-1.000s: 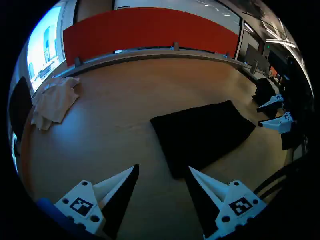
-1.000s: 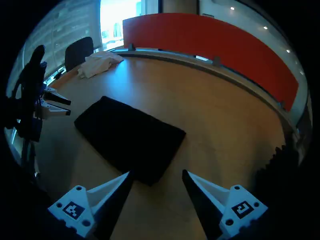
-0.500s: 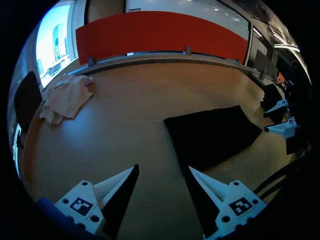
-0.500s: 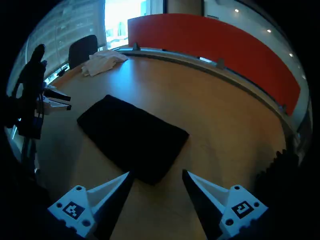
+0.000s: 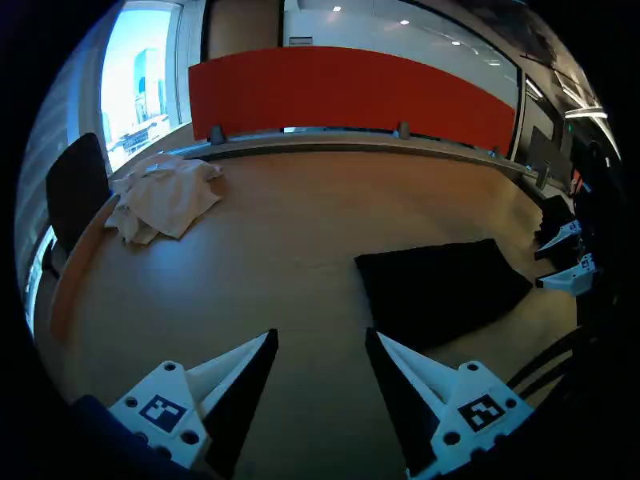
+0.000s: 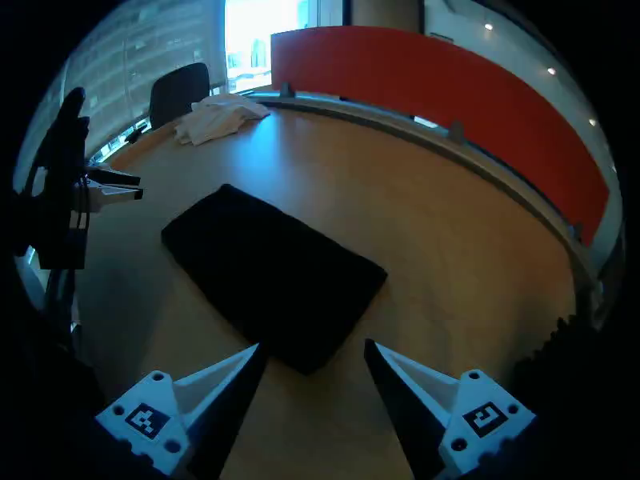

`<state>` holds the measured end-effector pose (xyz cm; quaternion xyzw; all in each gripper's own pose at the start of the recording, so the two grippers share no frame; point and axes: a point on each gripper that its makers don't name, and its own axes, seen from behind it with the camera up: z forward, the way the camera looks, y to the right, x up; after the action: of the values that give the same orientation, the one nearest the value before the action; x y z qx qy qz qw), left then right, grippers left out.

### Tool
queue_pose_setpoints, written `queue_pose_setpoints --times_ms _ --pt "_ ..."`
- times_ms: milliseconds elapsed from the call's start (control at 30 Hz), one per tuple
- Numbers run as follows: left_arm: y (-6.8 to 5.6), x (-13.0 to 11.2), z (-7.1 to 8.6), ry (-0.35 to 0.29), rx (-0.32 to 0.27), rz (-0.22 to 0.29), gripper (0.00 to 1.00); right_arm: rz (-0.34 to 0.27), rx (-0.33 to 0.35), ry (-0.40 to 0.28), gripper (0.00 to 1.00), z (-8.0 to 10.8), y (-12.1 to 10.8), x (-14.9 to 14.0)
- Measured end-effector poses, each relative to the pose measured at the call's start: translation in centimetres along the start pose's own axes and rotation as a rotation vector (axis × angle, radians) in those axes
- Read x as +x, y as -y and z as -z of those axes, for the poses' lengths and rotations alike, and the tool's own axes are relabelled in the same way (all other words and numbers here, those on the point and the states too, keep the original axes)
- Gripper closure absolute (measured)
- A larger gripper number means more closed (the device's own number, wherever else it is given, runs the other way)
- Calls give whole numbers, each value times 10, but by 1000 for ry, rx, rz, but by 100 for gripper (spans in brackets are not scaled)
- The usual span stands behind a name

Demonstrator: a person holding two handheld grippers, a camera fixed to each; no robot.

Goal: Fold towel

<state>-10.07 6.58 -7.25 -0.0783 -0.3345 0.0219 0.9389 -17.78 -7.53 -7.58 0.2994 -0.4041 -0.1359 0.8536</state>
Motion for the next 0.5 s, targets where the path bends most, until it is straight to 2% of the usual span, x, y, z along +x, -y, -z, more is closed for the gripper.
queue_pose_setpoints --times_ms 500 --pt "9 26 12 -137 36 5 20 23 25 15 8 -4 2 -2"
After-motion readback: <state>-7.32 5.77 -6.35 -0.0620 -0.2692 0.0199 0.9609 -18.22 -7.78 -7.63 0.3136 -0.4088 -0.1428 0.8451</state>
